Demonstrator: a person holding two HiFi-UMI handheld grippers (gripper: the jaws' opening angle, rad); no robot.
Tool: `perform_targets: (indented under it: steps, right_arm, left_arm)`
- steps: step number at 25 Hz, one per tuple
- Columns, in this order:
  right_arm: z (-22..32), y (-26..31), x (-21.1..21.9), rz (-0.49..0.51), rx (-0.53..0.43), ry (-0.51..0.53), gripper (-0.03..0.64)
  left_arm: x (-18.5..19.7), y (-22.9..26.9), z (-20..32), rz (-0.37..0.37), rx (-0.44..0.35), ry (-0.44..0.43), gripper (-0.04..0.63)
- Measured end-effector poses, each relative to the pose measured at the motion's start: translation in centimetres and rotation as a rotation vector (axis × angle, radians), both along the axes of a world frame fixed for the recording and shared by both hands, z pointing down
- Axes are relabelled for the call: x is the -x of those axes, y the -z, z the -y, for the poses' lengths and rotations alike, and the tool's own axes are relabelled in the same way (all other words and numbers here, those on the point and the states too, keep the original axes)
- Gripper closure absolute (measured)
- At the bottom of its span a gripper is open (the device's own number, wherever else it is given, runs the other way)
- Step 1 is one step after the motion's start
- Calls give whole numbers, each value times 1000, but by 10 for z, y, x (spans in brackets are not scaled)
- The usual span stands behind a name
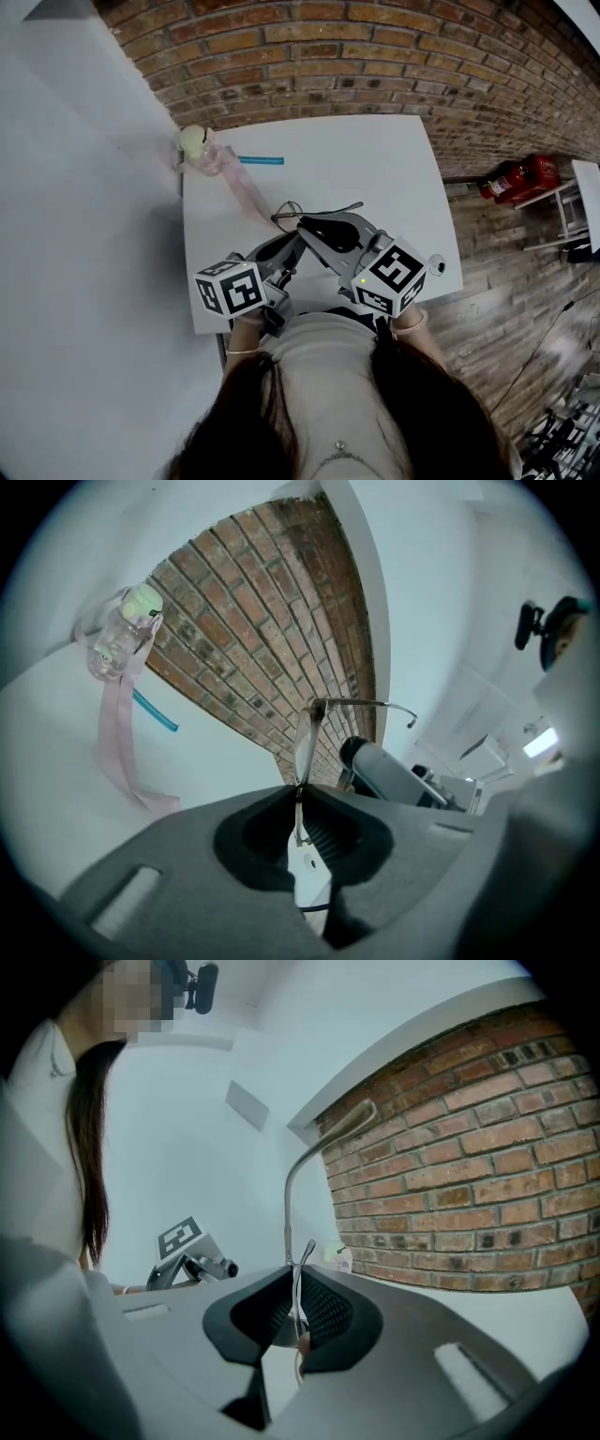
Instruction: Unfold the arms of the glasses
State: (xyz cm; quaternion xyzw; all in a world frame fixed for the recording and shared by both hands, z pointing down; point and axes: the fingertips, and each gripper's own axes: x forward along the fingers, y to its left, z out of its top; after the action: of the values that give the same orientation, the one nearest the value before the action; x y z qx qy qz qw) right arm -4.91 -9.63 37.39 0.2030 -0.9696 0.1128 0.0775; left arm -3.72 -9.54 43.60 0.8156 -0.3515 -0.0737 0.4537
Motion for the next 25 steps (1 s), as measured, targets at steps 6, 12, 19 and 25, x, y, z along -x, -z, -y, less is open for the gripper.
perform_targets:
  steps: [6,12,19,25]
  right_arm:
    - [0,8,-5,34,-6,-8,586]
    - [0,14,-9,54,-11,-18,588]
    - [2,20,-13,83,-11,-36,591]
    - [3,25,-19,120,-9,-55,591]
  left_arm:
    - [1,2,0,-42,8,5,574]
    - [2,2,0,-73,19,10,574]
    - [6,3,3,-105,27,33,574]
    - [9,0,4,-137,41,43,574]
